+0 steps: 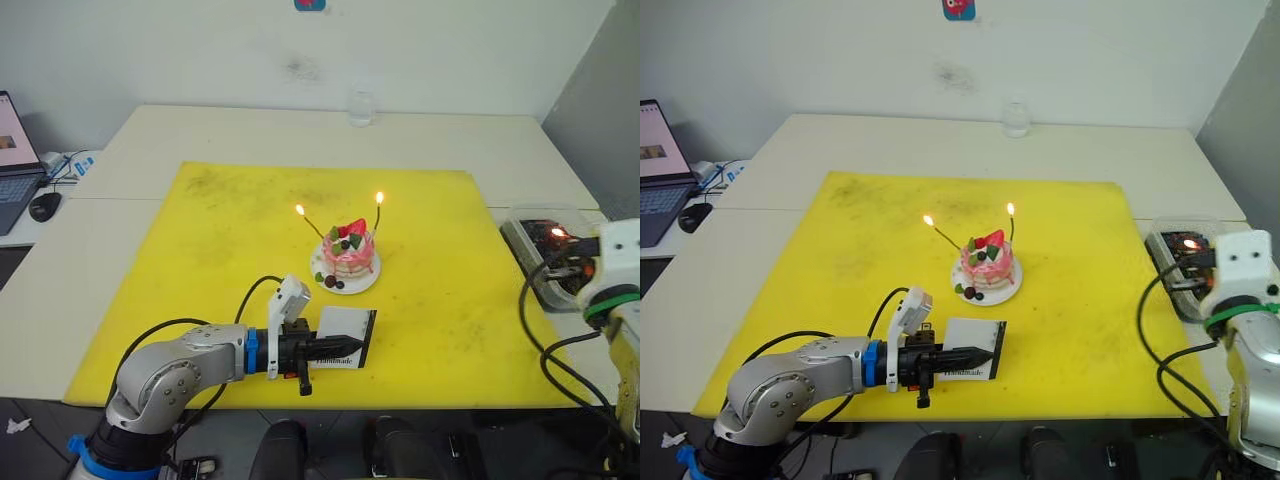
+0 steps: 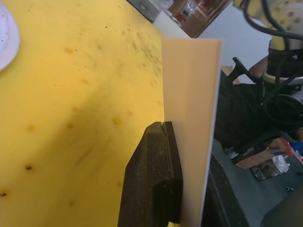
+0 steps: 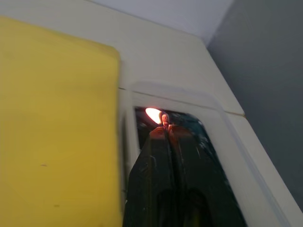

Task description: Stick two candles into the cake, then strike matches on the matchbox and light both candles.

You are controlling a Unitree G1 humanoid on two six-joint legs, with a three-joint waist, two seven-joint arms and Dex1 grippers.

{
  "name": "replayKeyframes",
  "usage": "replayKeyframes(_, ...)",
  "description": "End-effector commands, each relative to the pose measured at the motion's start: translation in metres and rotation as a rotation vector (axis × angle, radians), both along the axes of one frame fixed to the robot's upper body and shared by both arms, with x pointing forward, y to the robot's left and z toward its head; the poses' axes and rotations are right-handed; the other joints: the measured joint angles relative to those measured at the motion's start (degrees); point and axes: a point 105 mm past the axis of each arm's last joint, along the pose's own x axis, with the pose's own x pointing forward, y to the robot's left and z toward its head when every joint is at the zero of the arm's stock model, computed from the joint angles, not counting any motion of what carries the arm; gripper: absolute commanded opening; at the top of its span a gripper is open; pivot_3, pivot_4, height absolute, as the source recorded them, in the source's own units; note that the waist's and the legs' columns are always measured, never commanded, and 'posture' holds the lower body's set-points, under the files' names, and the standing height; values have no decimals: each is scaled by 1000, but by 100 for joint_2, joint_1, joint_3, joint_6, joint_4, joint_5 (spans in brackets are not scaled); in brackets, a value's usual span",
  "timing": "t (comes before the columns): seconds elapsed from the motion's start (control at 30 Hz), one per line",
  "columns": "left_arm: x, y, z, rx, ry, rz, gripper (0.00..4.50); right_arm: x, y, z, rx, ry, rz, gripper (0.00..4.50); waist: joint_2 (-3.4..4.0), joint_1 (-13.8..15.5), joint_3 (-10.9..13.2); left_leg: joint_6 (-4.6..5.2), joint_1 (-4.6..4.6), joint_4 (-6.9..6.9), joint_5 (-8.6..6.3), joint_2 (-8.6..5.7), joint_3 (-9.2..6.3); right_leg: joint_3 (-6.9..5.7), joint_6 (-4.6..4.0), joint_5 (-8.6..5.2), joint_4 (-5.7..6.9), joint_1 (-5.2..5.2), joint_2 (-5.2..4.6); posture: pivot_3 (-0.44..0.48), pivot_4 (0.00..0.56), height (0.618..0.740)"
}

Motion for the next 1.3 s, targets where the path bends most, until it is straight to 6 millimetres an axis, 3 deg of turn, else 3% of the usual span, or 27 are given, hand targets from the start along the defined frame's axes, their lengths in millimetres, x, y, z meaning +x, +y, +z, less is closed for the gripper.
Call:
replayKeyframes(0.03,1,-4,8,-14,-44,-4,0,2,-24,1,-14,-31,-90,34,1,-4,0,0,0,0,0,0,0,0,0,0,0,0,2,0,150,740)
replayKeyframes(0.1,0,-3,8,-12,-44,0,0,7,-34,-7,7,-20,-125,34,5,-13,-2,0,0,-2,0,1,0,1,0,0,0,-1,7,0,150,740)
replayKeyframes(0.23,0,0,7,-7,-41,23,0,11,-38,-9,30,-44,-141,891,12,-16,-6,0,0,-2,0,2,-1,0,0,0,1,-1,15,0,150,740)
replayKeyframes(0.43,-1,4,4,7,-13,43,0,7,-30,1,17,-99,-116,3007,14,-16,-6,0,-1,-3,0,3,-2,1,0,0,1,-1,18,0,150,740)
replayKeyframes(0.53,3,7,6,-1,18,70,0,0,-21,17,-22,-150,-84,4084,14,-14,-6,0,-1,-2,0,4,-2,1,0,0,1,-1,17,0,150,740)
replayKeyframes(0.6,5,9,8,-6,59,87,0,-4,-6,33,-67,-187,-14,4466,15,-14,-6,0,-2,-2,0,6,-3,0,0,0,1,-1,17,0,150,740)
replayKeyframes(0.77,8,17,6,22,204,117,0,-10,52,64,-125,-261,309,4466,16,-18,-6,0,1,-1,0,7,-6,-2,2,1,2,0,16,0,150,740)
replayKeyframes(0.83,11,20,3,43,260,125,0,-14,76,67,-121,-239,464,4466,15,-16,-6,0,1,-1,0,7,-8,-4,2,1,3,0,16,0,150,740)
replayKeyframes(0.97,12,21,-1,92,324,113,0,-32,119,46,-71,-36,784,4466,14,-10,-5,0,0,-1,0,4,-10,-7,3,1,1,4,17,0,150,740)
replayKeyframes(1.1,11,18,-8,169,348,89,0,-64,146,20,-54,245,1041,4466,11,1,-4,0,-3,-1,0,1,-7,-6,3,0,-4,4,13,0,150,740)
replayKeyframes(1.3,17,19,-12,232,326,98,1720,-77,149,10,-55,402,1132,4500,8,9,-3,0,1,4,0,-1,-11,-7,6,5,-2,5,13,0,150,740)
